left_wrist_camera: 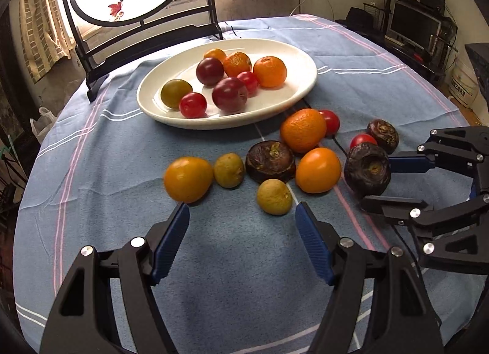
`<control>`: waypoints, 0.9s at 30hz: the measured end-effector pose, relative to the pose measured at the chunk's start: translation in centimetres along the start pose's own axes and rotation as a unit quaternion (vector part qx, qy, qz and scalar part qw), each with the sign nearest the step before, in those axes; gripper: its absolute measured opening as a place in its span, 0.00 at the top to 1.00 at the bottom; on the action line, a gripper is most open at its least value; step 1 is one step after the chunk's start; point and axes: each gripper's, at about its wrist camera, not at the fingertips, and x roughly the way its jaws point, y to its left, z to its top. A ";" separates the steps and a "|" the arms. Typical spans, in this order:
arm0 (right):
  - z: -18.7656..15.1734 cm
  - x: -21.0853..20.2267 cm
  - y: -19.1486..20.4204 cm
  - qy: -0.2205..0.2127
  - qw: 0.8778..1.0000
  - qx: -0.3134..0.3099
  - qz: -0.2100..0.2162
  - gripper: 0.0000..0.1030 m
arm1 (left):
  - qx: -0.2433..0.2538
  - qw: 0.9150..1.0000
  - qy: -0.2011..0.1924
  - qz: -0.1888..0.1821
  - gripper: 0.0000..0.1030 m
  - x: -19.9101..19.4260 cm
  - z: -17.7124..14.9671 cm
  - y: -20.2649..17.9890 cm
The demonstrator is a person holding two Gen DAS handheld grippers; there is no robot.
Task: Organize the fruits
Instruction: 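Grasp a dark brown round fruit with the right tool while the left grasps a small yellow fruit, then place the dark brown fruit and small yellow fruit on the plate, opening both tools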
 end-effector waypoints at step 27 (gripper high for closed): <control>0.9 -3.2 -0.9 -0.030 0.999 0.012 0.026 0.61 | 0.014 0.999 -0.045 0.005 0.75 -2.6 3.1 -0.2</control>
